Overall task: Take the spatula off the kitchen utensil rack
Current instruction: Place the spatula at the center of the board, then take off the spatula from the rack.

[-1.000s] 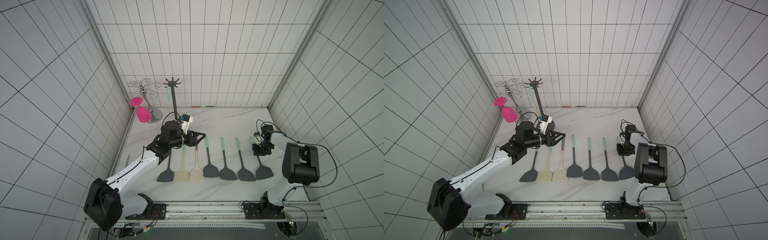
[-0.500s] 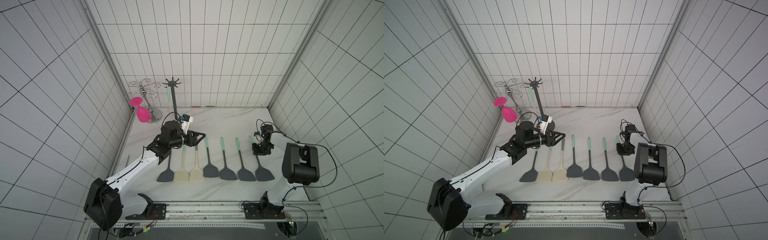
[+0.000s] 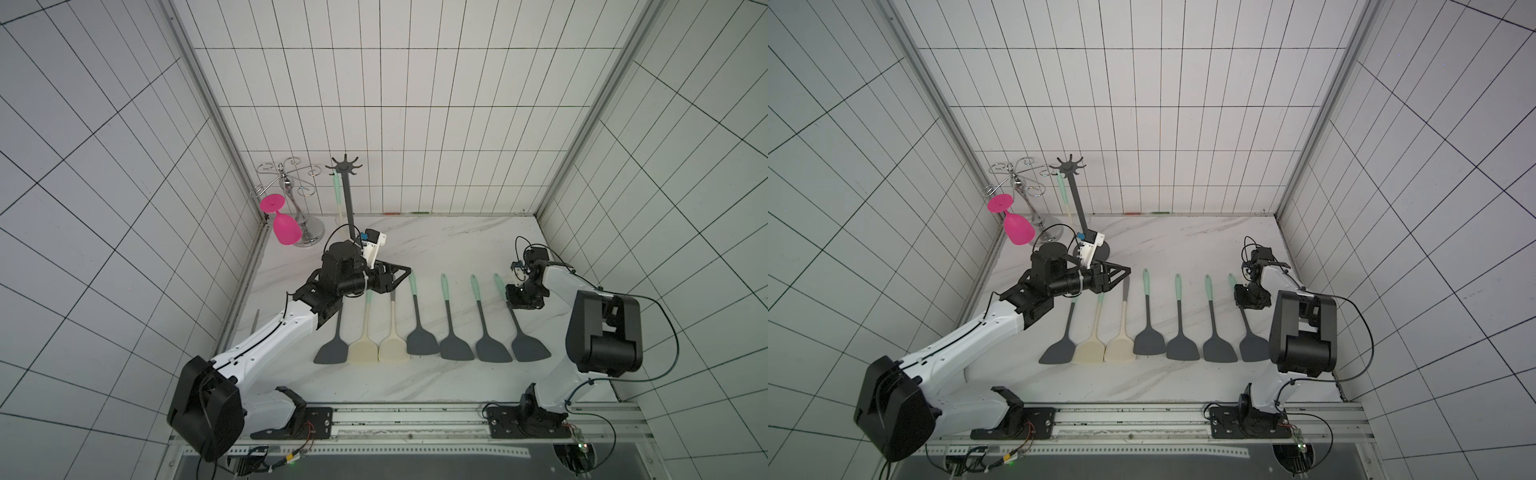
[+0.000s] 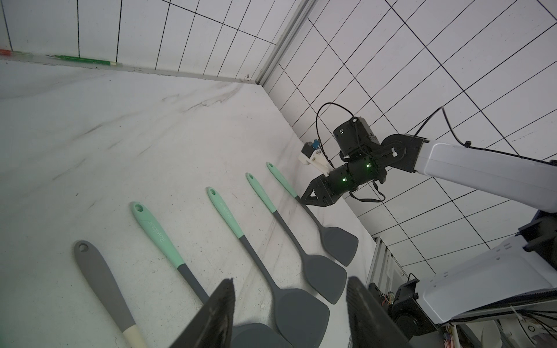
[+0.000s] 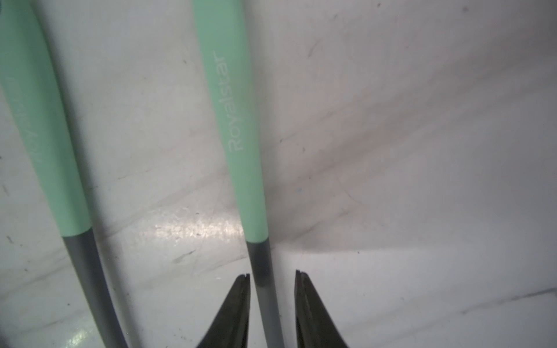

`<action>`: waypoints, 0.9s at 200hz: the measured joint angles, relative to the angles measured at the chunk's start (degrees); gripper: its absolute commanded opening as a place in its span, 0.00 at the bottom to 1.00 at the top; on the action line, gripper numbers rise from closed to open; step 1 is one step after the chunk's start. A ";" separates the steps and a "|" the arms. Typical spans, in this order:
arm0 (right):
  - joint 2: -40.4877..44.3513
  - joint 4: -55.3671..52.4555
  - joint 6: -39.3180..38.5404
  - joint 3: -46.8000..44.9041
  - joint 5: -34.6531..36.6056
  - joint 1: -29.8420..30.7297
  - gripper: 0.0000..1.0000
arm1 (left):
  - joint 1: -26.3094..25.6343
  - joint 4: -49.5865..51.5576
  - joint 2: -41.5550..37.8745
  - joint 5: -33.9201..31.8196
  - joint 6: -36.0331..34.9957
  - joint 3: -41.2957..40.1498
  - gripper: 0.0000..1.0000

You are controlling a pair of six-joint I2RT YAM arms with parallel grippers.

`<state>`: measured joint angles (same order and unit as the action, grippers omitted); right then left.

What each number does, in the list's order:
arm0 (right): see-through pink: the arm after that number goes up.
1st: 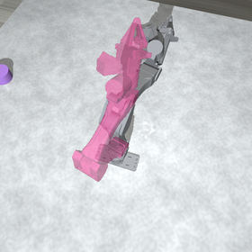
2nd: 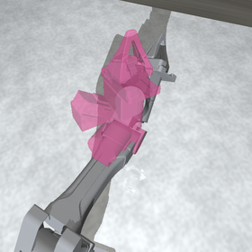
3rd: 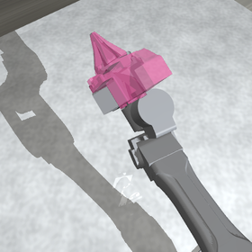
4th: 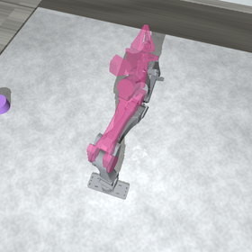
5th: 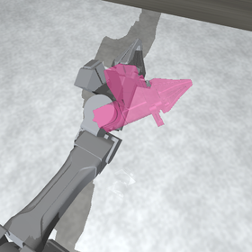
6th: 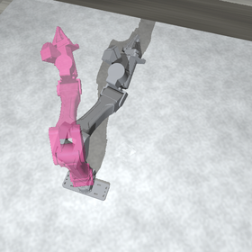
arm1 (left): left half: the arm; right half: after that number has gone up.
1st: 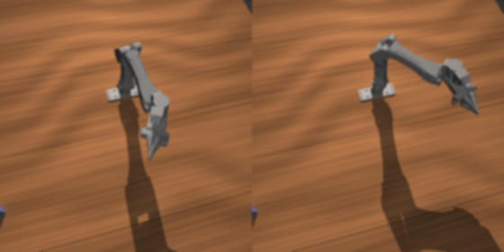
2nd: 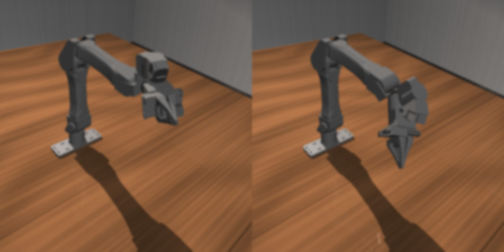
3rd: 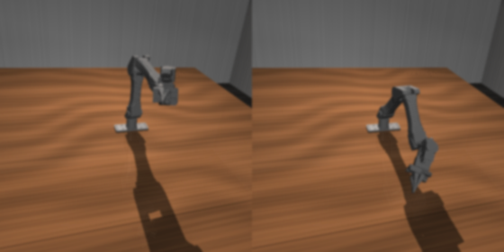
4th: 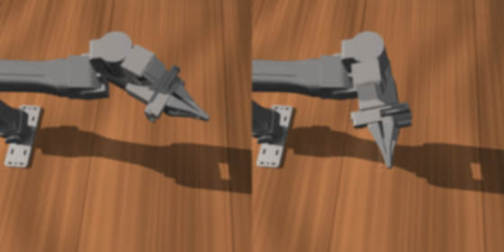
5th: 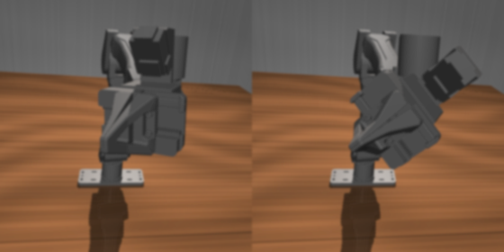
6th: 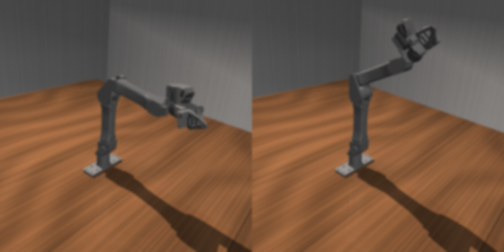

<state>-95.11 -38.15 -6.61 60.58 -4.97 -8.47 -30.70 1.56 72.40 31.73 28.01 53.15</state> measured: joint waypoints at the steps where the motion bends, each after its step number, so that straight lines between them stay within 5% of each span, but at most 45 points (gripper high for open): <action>1: 0.17 -0.02 0.00 0.00 0.00 0.00 0.31 | 0.02 0.00 0.02 0.00 0.00 0.00 0.57; 49: 10.08 -0.59 3.06 1.31 0.04 5.60 0.37 | 2.12 2.27 -0.81 -0.85 -1.01 0.04 0.58; 108: 12.74 9.64 8.00 10.36 -0.11 23.91 0.33 | 16.85 12.90 -5.46 -6.80 -5.09 9.25 0.63; 156: 1.84 25.99 12.02 20.98 -1.03 35.54 0.38 | 28.28 5.88 -4.11 -6.47 -4.00 12.13 0.63; 180: -6.05 34.84 12.24 27.39 -1.40 39.74 0.40 | 29.35 -1.66 0.46 -5.38 -3.78 12.24 0.63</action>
<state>-101.16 -3.31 5.63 87.96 -6.37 31.27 -1.34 -0.10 72.86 26.35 24.23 65.39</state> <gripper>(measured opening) 0.387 0.629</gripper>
